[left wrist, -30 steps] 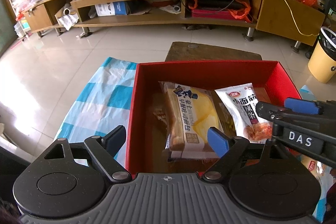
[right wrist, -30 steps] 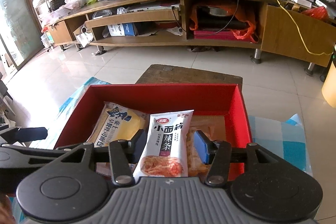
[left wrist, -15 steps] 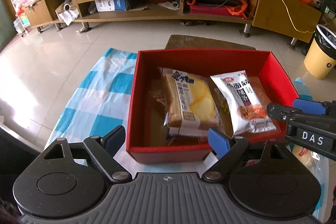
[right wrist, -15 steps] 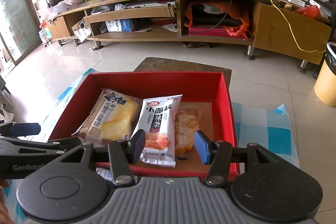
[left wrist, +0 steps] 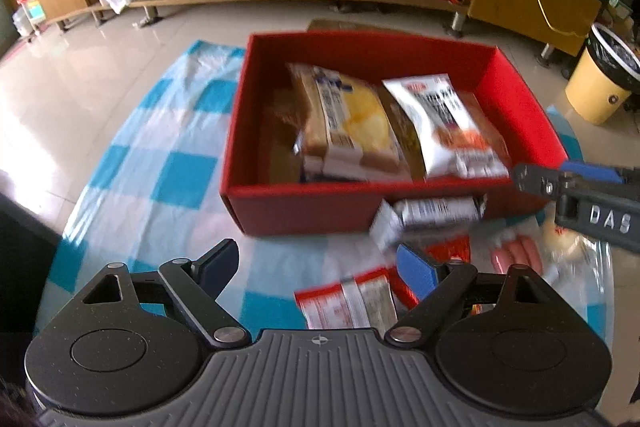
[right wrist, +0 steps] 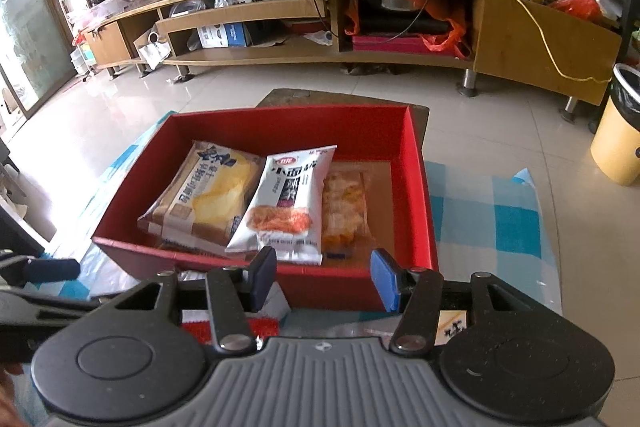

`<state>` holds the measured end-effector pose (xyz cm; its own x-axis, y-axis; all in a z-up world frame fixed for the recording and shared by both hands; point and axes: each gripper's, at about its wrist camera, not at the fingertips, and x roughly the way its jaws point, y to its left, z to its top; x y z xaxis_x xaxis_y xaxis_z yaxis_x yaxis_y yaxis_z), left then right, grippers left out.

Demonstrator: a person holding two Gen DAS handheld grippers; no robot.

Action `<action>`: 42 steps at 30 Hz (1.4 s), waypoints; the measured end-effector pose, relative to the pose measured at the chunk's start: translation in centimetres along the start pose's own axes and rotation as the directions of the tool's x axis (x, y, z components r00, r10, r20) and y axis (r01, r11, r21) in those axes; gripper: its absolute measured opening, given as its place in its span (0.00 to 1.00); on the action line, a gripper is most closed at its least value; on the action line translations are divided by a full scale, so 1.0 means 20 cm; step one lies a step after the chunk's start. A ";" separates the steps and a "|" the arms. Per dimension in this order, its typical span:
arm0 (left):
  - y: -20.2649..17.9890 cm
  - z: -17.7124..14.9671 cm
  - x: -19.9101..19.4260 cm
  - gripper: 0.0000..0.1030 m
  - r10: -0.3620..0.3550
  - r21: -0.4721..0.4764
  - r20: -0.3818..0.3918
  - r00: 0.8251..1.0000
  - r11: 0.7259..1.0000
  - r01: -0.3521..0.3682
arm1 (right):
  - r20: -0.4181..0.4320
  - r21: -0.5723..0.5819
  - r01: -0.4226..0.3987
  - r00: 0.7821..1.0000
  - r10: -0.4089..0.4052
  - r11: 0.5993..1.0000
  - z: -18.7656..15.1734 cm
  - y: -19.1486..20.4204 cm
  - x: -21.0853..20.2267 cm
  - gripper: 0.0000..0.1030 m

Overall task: Organize snacks
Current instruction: 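Grasp the white-and-red strip pack with the left tool while the right tool grasps the red Trolli bag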

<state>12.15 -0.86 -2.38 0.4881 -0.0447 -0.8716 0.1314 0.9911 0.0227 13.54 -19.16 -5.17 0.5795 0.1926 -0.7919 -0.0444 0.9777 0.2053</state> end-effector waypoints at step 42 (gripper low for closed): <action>0.19 -0.28 0.05 0.66 -0.064 -0.081 -0.186 0.980 0.995 0.050 | -0.256 -0.034 -0.155 0.956 0.142 0.987 -0.24 0.24 0.23 0.54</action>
<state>8.33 3.58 -5.84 0.3097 -0.0842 -0.9471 0.0848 0.9945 -0.0607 12.01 -13.13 -10.57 0.3398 0.3443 -0.8752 -0.1616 0.9381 0.3063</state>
